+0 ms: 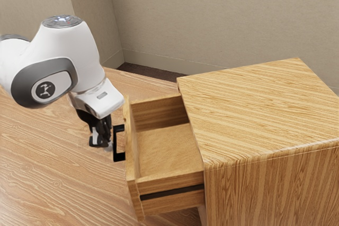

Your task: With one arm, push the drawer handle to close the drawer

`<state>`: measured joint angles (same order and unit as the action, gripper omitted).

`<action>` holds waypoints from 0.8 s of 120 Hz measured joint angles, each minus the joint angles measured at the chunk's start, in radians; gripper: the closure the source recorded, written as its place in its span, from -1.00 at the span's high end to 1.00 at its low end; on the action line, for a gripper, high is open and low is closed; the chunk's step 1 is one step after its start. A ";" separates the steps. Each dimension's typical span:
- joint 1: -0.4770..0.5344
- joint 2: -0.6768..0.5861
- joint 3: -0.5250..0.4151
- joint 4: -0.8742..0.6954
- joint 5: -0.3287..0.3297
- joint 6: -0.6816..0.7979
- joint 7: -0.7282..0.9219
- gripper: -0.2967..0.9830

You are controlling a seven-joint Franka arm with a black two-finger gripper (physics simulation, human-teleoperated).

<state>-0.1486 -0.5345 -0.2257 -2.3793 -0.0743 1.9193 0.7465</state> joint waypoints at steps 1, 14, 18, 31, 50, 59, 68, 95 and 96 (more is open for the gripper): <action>0.000 0.001 -0.001 0.001 0.000 0.000 0.000 -0.69; 0.000 0.011 -0.009 0.019 -0.002 0.004 0.000 -0.69; 0.000 0.020 -0.010 0.025 -0.003 0.007 0.000 -0.69; 0.000 0.043 -0.021 0.037 -0.004 0.017 0.001 -0.69; 0.000 0.064 -0.033 0.053 -0.009 0.035 0.001 -0.69; 0.000 0.080 -0.039 0.064 -0.009 0.040 0.001 -0.69; 0.001 0.092 -0.049 0.075 -0.010 0.044 0.000 -0.69; 0.000 0.119 -0.060 0.104 -0.009 0.049 -0.002 -0.69; 0.000 0.120 -0.060 0.105 -0.009 0.049 -0.002 -0.69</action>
<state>-0.1488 -0.4141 -0.2861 -2.2741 -0.0831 1.9684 0.7444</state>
